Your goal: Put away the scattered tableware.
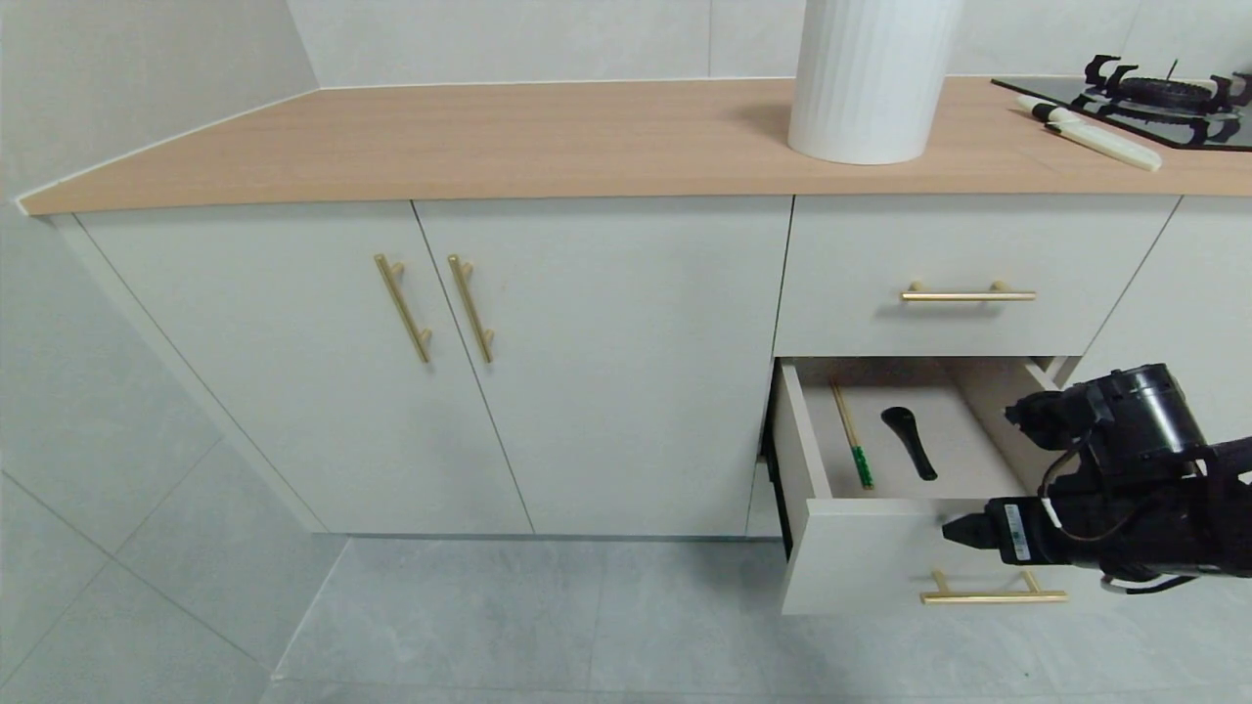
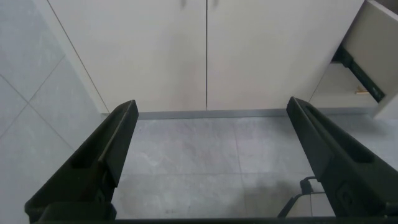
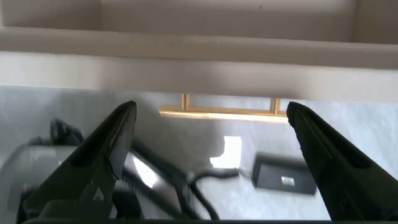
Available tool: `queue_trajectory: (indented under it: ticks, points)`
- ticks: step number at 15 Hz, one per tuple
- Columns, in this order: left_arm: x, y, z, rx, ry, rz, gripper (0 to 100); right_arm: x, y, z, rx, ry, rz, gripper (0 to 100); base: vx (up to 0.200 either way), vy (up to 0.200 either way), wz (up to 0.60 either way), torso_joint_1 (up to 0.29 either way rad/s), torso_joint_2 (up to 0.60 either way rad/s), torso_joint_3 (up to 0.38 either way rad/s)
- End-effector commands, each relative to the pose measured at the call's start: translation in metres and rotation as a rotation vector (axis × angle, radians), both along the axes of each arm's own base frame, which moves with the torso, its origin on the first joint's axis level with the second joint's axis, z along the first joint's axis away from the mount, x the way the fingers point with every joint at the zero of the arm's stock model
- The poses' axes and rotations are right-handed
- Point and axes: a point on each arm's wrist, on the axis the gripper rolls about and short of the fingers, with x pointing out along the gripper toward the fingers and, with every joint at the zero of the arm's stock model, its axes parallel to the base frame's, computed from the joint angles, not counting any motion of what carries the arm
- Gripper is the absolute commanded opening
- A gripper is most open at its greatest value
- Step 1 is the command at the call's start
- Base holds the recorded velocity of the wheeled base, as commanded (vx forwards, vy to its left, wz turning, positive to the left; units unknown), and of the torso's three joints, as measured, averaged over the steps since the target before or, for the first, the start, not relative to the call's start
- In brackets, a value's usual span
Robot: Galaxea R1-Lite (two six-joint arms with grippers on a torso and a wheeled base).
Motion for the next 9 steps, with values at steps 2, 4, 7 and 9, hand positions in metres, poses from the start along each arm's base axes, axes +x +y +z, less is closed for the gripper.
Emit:
queue_trajectory:
  ticks: [2, 4, 7, 9]
  points:
    - [0.0, 0.0, 0.0, 0.0, 0.0, 0.0, 100, 0.023, 0.001, -0.01, 0.003, -0.026, -0.01, 100, 0.0, 0.0, 0.0, 0.0, 0.0, 0.0]
    - [0.0, 0.0, 0.0, 0.0, 0.0, 0.0, 100, 0.039, -0.005, -0.016, -0.01, -0.07, -0.021, 100, 0.0, 0.0, 0.0, 0.0, 0.0, 0.0]
    - [0.0, 0.0, 0.0, 0.0, 0.0, 0.0, 100, 0.058, -0.013, -0.012, -0.015, -0.112, -0.047, 100, 0.0, 0.0, 0.0, 0.0, 0.0, 0.0]
    - [0.0, 0.0, 0.0, 0.0, 0.002, 0.0, 100, 0.064, -0.015, -0.011, -0.014, -0.123, -0.056, 100, 0.0, 0.0, 0.0, 0.0, 0.0, 0.0]
